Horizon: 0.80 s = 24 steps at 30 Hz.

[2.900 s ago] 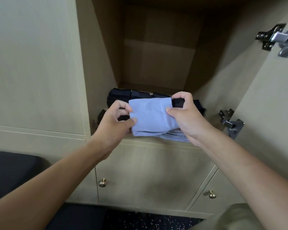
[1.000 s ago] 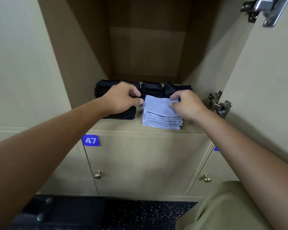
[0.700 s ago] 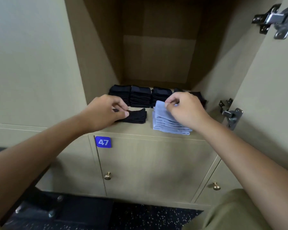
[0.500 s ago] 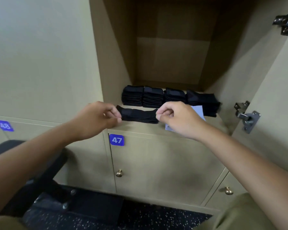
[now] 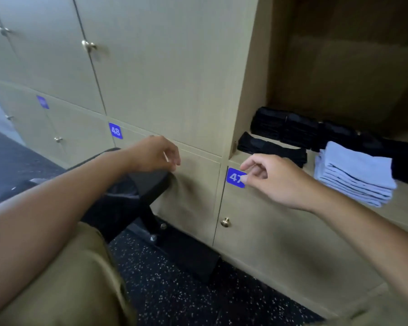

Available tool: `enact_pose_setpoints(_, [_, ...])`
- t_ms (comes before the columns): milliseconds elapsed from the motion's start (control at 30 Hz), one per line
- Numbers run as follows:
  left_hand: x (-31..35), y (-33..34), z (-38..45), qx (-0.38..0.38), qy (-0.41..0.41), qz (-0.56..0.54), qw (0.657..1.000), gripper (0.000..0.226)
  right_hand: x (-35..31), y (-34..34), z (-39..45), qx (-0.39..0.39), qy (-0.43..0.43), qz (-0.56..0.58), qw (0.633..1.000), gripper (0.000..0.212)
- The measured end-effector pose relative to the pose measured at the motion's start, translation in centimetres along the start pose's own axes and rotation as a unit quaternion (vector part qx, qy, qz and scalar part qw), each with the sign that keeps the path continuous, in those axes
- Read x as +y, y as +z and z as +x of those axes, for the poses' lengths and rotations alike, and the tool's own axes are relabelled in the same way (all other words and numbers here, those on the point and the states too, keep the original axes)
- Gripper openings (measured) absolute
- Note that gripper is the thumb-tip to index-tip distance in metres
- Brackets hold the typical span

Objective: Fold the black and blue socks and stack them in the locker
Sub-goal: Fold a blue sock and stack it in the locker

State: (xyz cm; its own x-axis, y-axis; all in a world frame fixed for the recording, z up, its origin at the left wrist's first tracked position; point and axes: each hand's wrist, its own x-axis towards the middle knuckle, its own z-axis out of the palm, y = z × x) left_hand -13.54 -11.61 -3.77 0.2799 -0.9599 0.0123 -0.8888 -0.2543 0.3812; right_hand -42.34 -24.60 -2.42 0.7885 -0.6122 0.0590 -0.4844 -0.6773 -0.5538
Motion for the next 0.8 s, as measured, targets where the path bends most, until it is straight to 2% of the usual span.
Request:
enact_pose_setpoints(67, [-2.0,-0.2,-0.2,-0.022,-0.036,0.032,0.999,0.020,-0.4,0.6,0.2,-0.013,-0.008,-0.001,1.000,0.013])
enact_pose_setpoints(133, [-3.6,-0.3,-0.5,-0.056,-0.079,0.071,0.993,0.037,-0.6,1.0,0.4,-0.026,-0.014,-0.006,1.000,0.013])
enact_pose_setpoints(267, [-5.7,-0.2,-1.0,-0.144,-0.149,0.165,0.964,0.095,-0.8,1.5,0.7,-0.050,-0.018,-0.019,0.998,0.017])
enact_pose_setpoints(367, [-6.1,-0.4,-1.5,-0.249,-0.218,0.236,0.914,0.145,-0.7,1.8,0.8,-0.063,-0.016,-0.013,0.998,0.020])
enact_pose_setpoints(433, [-6.1,-0.2,-1.7,-0.293,-0.246,0.241,0.892,0.159,-0.7,1.9,0.9,-0.070,-0.016,-0.017,0.997,0.021])
enact_pose_setpoints(600, [-5.5,1.0,-1.5,-0.296,-0.236,0.275,0.884,0.139,-0.7,1.8,0.9,-0.084,-0.016,-0.029,0.996,0.024])
enact_pose_setpoints(800, [-6.0,1.1,-1.5,-0.258,-0.215,0.238,0.911,0.097,-0.5,1.7,0.9,-0.082,-0.018,-0.030,0.996,0.026])
